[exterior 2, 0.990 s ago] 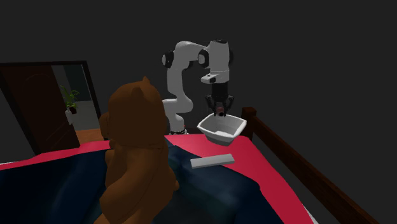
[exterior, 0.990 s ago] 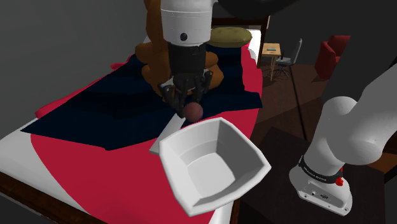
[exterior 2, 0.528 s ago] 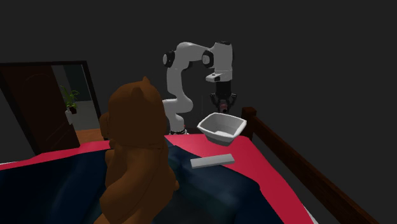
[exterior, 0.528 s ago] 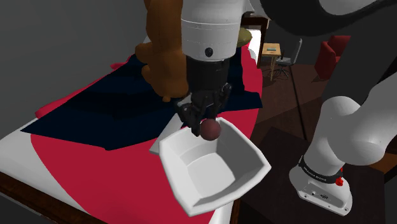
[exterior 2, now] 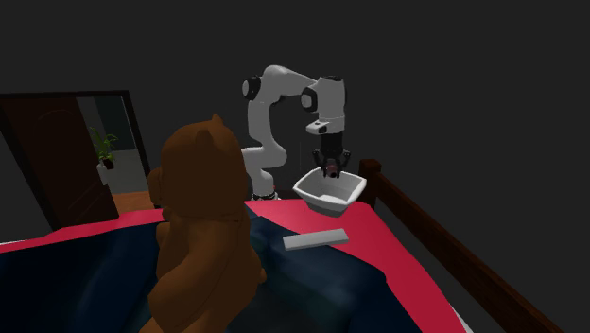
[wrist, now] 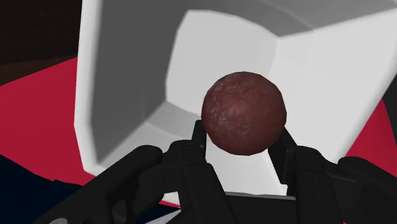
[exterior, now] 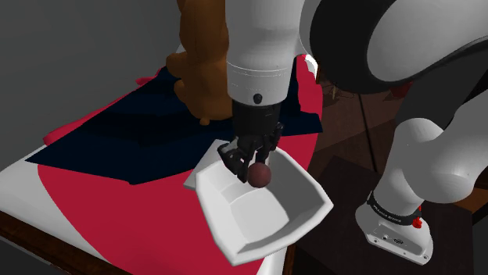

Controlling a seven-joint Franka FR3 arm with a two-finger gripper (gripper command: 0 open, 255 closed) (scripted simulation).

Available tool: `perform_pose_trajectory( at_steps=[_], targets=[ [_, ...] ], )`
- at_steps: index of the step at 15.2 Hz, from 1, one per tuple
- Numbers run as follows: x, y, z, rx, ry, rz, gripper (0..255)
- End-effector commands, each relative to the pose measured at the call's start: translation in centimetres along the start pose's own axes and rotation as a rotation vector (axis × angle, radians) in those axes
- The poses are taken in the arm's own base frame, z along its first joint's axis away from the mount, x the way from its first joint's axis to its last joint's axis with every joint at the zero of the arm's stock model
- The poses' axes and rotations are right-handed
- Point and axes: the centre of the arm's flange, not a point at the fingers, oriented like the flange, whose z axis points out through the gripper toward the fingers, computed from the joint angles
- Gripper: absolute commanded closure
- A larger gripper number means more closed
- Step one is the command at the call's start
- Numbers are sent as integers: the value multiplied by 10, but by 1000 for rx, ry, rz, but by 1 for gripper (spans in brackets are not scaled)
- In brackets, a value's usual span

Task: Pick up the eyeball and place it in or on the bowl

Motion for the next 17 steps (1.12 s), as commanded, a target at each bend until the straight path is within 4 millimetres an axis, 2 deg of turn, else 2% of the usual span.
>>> perform_pose_trajectory(
  at_steps=[1, 3, 11, 12, 17],
  targets=[
    [0, 1, 10, 0, 0, 0, 255],
    [-1, 2, 20, 0, 0, 0, 255],
    [-1, 2, 20, 0, 0, 0, 255],
    [-1, 2, 20, 0, 0, 0, 0],
    [-1, 2, 20, 0, 0, 0, 0]
  ],
)
